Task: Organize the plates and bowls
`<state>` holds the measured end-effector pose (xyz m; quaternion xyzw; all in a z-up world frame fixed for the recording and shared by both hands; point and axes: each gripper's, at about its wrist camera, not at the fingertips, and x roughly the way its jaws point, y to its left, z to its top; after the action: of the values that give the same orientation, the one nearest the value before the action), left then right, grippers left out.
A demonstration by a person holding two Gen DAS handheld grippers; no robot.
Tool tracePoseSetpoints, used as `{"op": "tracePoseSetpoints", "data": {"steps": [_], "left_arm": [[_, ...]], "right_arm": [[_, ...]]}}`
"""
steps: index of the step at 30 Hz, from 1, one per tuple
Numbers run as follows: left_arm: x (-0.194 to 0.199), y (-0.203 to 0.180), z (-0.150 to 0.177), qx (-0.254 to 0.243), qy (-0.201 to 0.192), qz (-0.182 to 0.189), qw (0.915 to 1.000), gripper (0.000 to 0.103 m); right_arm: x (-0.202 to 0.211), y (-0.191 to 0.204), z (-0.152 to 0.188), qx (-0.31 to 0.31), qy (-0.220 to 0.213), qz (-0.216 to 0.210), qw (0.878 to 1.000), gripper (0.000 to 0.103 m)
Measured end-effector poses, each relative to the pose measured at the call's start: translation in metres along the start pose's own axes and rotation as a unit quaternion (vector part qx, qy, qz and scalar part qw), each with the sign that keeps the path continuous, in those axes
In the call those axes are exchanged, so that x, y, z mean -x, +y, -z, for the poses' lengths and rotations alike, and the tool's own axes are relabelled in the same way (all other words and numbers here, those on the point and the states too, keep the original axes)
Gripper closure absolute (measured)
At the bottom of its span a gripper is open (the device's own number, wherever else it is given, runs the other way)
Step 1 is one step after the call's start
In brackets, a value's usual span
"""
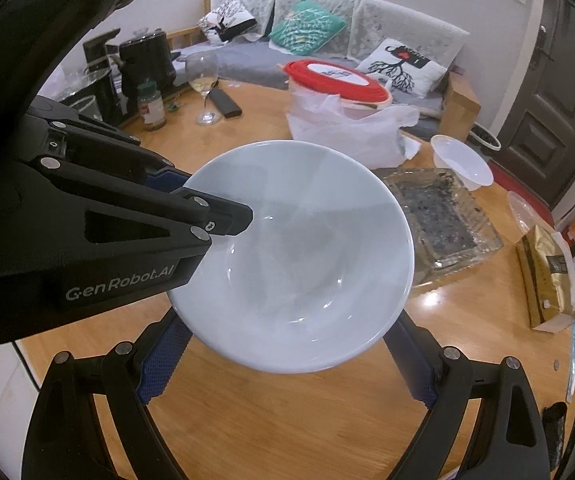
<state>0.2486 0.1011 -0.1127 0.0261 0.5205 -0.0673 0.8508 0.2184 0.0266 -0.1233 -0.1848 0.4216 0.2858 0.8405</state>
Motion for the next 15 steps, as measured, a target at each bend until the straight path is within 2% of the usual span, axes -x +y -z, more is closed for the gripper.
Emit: {"op": "tracePoseSetpoints", "data": {"steps": [15], "left_arm": [[-0.022, 0.018, 0.008, 0.011, 0.02, 0.002, 0.9997, 0.092]], "right_arm": [[-0.015, 0.012, 0.0, 0.014, 0.026, -0.007, 1.0, 0.014]]}}
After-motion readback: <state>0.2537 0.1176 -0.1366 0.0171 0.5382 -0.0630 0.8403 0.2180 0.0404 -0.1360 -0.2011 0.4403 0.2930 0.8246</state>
